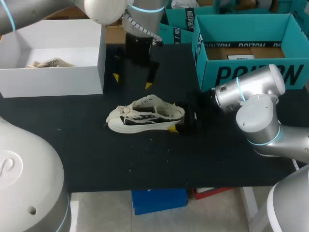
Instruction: Take the shoe out of the shoebox, open the shoe tongue, remove and reinsert the insole, then place the shoe into the shoebox
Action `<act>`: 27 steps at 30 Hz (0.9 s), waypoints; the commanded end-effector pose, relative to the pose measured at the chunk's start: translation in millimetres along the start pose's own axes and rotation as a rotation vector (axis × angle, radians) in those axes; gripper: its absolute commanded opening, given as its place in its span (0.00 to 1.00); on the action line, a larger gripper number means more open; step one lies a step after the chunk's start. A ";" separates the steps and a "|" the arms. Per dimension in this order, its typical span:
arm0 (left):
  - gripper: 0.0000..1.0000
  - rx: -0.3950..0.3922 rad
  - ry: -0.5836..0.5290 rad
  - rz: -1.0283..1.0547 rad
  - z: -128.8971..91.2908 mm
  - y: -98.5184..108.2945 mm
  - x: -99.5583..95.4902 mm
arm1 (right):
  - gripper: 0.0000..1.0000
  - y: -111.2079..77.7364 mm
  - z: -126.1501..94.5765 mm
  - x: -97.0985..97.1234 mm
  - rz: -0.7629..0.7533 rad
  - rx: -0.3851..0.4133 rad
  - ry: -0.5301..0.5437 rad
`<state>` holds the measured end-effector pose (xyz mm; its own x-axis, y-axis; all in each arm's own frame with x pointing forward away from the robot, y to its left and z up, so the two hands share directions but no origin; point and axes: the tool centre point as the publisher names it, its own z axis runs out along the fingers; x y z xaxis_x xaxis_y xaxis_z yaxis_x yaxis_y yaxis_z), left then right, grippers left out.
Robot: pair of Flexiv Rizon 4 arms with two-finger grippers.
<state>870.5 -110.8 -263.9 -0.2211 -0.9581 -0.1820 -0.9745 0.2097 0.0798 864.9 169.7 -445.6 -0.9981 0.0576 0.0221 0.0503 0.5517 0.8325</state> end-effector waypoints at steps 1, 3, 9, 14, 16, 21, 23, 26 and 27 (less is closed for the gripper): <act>1.00 -0.018 -0.085 0.008 10.0 -3.7 25.7 | 0.00 -0.2 1.0 -0.3 0.000 0.001 -0.002; 1.00 -0.031 -0.089 0.011 15.3 -2.0 32.0 | 0.00 -0.2 1.0 -0.3 0.000 0.001 -0.002; 1.00 -0.049 -0.116 -0.016 32.0 0.0 48.7 | 0.00 -0.2 1.0 -0.3 0.000 0.001 -0.002; 1.00 -0.042 -0.151 -0.033 45.5 0.0 60.9 | 0.00 -0.2 1.0 -0.3 0.000 0.001 -0.002; 1.00 -0.028 -0.182 -0.033 52.7 0.6 65.0 | 0.00 -0.2 1.0 -0.3 0.000 0.001 -0.002; 1.00 -0.025 -0.233 -0.034 71.0 3.0 72.1 | 0.00 -0.2 1.0 -0.3 0.000 0.001 -0.002; 1.00 -0.028 -0.246 -0.035 75.1 3.5 73.2 | 0.00 -0.2 1.0 -0.3 0.000 0.001 -0.002; 1.00 -0.032 -0.264 -0.037 80.2 3.8 73.9 | 0.00 -0.2 1.0 -0.3 0.000 0.001 -0.002; 1.00 -0.035 -0.272 -0.039 82.7 3.7 73.2 | 0.00 -0.2 1.0 -0.3 0.000 0.001 -0.002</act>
<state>845.5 -159.3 -351.3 -0.1919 -0.8919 -0.4094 -0.9813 0.1678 0.0945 864.9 169.7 -445.6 -0.9981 0.0577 0.0220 0.0503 0.5517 0.8325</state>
